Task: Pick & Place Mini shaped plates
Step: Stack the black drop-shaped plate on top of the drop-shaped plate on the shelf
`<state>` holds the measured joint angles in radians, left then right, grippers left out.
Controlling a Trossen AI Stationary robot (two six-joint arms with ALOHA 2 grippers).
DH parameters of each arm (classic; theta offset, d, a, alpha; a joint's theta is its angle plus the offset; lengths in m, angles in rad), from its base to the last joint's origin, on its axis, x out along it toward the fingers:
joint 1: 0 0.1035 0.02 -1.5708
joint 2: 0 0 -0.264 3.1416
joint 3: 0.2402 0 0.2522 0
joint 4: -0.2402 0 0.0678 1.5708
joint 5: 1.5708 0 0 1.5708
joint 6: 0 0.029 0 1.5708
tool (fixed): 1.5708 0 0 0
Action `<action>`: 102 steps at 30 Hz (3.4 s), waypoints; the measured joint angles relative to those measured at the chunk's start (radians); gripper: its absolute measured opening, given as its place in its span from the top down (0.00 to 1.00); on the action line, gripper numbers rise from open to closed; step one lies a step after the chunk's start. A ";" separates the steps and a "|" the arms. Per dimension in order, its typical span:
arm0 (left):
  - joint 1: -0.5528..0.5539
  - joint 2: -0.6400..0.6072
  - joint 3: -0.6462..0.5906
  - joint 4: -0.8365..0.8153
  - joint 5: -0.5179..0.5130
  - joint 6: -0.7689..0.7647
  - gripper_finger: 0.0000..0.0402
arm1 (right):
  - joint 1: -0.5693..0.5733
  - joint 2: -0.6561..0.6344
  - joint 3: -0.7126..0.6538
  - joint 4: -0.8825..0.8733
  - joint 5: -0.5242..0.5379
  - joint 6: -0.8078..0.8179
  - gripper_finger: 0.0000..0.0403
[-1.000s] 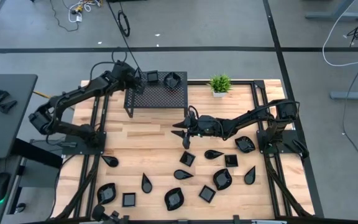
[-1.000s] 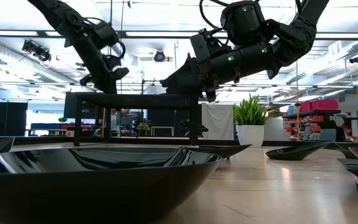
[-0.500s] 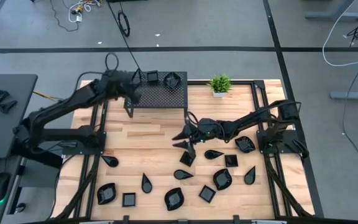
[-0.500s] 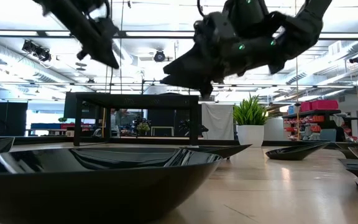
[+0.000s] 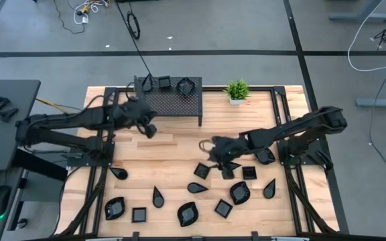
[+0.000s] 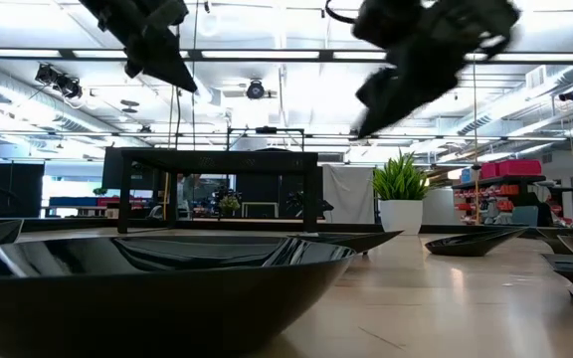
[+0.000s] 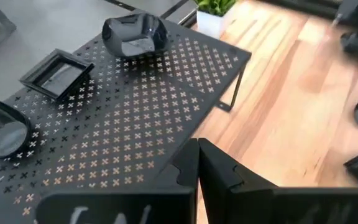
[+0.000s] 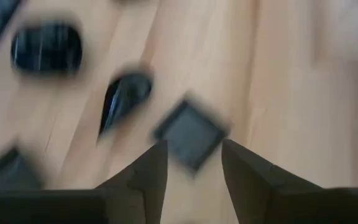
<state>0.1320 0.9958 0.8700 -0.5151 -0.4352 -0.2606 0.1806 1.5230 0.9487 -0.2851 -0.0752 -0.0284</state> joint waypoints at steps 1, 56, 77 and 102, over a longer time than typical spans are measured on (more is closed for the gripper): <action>-0.022 0.016 0.000 0.005 -0.028 -0.008 0.97 | 0.018 0.000 0.020 -0.082 0.008 -0.003 0.60; -0.096 0.294 0.000 0.315 0.278 -0.051 0.96 | 0.222 0.002 -0.058 0.031 0.345 -0.700 0.98; -0.131 0.589 0.001 0.757 0.456 -0.226 0.52 | 0.081 0.037 -0.040 0.118 0.609 -1.154 0.97; -0.130 0.596 0.000 0.773 0.399 -0.122 0.97 | 0.062 0.037 -0.040 0.208 0.574 -1.129 0.97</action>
<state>0.0017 1.5913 0.8703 0.2583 -0.0366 -0.3822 0.2428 1.5604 0.9085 -0.0773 0.4992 -1.1571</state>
